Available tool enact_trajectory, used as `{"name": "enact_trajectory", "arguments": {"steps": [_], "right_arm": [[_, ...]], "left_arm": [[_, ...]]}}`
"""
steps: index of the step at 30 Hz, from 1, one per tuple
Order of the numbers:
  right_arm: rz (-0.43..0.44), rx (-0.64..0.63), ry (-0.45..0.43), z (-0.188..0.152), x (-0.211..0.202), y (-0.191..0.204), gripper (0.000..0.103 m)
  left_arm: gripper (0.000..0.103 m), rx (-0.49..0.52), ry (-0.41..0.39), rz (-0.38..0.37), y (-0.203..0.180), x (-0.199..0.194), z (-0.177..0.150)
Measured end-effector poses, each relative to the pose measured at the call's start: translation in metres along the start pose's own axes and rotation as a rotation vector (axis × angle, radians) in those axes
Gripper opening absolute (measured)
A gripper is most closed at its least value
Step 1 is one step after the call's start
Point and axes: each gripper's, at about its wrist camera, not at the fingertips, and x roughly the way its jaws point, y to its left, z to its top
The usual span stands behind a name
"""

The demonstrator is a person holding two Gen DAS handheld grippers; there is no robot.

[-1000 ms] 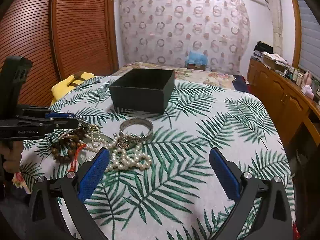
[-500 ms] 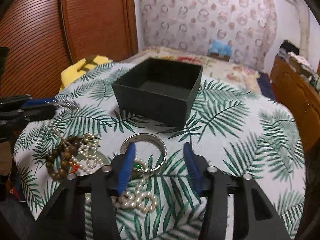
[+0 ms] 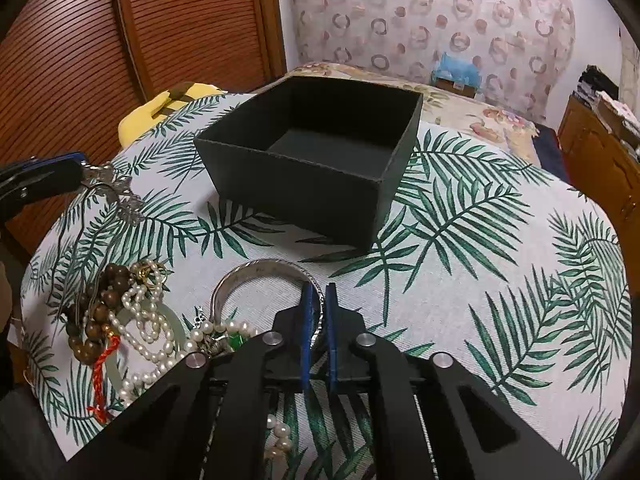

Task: Organize jewelry
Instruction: 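Lift the hairpins with the left gripper while the right gripper grasps the silver bangle, then open both grippers over the black box, dropping hairpins and bangle inside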

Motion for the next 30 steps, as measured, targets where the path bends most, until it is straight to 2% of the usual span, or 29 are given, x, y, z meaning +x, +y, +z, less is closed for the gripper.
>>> {"name": "enact_trajectory", "arguments": {"steps": [9,16,23,30], "right_arm": [[-0.040,-0.009,-0.093,0.012,-0.031,0.000,0.005],[-0.079,-0.031,-0.162,0.037,-0.054,-0.002,0.005],[-0.091,0.001,-0.191,0.072,-0.040,-0.020,0.005],[-0.083,-0.002,-0.185,0.091,-0.019,-0.023,0.005]], "left_arm": [[0.009,0.013,-0.059,0.032,0.001,-0.011,0.017],[0.009,0.017,-0.091,0.049,0.004,-0.008,0.037],[0.009,0.024,-0.119,0.072,0.008,0.001,0.060],[0.009,0.030,-0.118,0.094,0.009,0.020,0.083]]}}
